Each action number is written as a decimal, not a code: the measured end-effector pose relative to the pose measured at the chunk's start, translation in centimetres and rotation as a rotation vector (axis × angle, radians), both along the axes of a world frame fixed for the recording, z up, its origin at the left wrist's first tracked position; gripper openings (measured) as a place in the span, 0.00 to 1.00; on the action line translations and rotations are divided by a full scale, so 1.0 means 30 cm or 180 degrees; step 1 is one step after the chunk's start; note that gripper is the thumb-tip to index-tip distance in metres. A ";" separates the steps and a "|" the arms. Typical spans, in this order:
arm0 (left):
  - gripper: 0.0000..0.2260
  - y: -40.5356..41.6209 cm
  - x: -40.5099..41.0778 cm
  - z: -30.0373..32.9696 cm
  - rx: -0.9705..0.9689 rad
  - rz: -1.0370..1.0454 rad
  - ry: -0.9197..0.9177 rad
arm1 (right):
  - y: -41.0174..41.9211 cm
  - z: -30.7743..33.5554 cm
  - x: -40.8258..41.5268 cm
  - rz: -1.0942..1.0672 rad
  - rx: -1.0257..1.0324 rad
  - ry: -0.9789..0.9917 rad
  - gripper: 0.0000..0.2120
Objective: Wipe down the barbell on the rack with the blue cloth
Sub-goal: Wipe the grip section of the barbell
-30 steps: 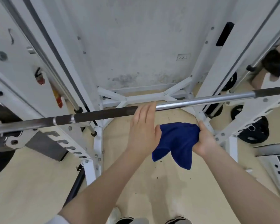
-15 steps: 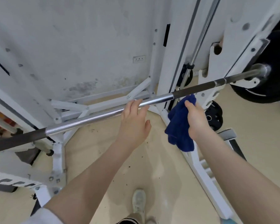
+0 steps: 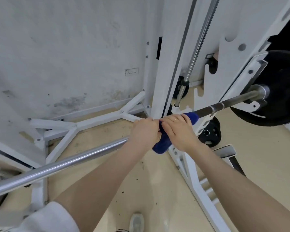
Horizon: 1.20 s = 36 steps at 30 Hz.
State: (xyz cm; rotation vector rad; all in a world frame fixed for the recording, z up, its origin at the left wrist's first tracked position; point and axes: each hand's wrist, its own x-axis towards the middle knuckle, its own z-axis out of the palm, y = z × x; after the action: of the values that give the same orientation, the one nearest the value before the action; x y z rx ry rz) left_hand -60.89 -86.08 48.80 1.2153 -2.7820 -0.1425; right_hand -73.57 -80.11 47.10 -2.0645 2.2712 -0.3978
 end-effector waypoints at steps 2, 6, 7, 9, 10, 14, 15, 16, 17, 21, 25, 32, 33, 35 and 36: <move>0.13 -0.010 -0.006 0.001 0.0071 -0.0025 -0.0025 | -0.019 -0.012 -0.040 0.0149 -0.0017 0.0381 0.32; 0.12 -0.016 -0.005 0.002 0.0010 -0.0166 -0.0127 | -0.097 0.008 -0.108 -0.0644 0.0104 0.0338 0.21; 0.11 -0.018 -0.002 0.000 0.0013 -0.0171 -0.0065 | -0.105 0.013 -0.099 -0.0876 0.0055 0.0254 0.18; 0.10 -0.018 -0.001 -0.004 0.0110 -0.0167 0.0101 | -0.109 -0.003 -0.049 -0.1077 -0.0074 0.0236 0.18; 0.09 -0.017 -0.001 -0.006 0.0155 -0.0134 0.0166 | -0.100 -0.021 -0.013 -0.0927 -0.0241 0.0299 0.18; 0.12 -0.014 -0.006 0.010 0.0345 -0.0006 0.0124 | -0.067 -0.059 -0.029 -0.0035 -0.0723 0.0598 0.19; 0.12 -0.010 -0.007 0.020 0.0373 0.0050 0.0042 | -0.076 -0.054 -0.080 -0.0065 -0.0742 0.0731 0.20; 0.11 -0.005 -0.008 0.026 0.0382 0.0112 -0.0019 | -0.085 -0.039 -0.128 -0.0224 -0.0704 0.0787 0.20; 0.10 0.001 -0.011 0.031 0.0371 0.0172 -0.0067 | -0.091 -0.022 -0.165 -0.0440 -0.0593 0.0760 0.20; 0.05 0.016 -0.025 0.063 0.0565 0.0503 -0.0233 | -0.104 -0.008 -0.127 -0.0746 0.0009 0.0636 0.13; 0.15 0.000 -0.061 0.143 0.0640 0.0694 -0.0530 | -0.086 -0.012 -0.047 0.0480 -0.0109 0.0541 0.10; 0.12 0.111 -0.162 0.129 0.0710 0.0651 0.0635 | -0.060 0.016 -0.350 -0.0748 -0.0142 0.0443 0.08; 0.12 0.125 -0.181 0.114 0.0609 0.0614 0.0780 | -0.056 0.010 -0.329 -0.0679 -0.0181 0.0401 0.07; 0.12 0.139 -0.222 0.078 0.0394 0.0581 0.0707 | -0.039 0.007 -0.290 -0.0340 -0.0232 0.0272 0.06; 0.13 0.142 -0.241 0.063 0.0316 0.0613 0.0528 | -0.029 0.002 -0.291 -0.0065 -0.0358 0.0323 0.05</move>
State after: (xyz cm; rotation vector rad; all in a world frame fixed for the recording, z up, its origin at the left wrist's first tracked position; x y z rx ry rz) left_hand -68.12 -81.83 50.70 1.4159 -2.5284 -0.3517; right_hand -82.29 -80.98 47.16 -2.1630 2.3812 -0.4413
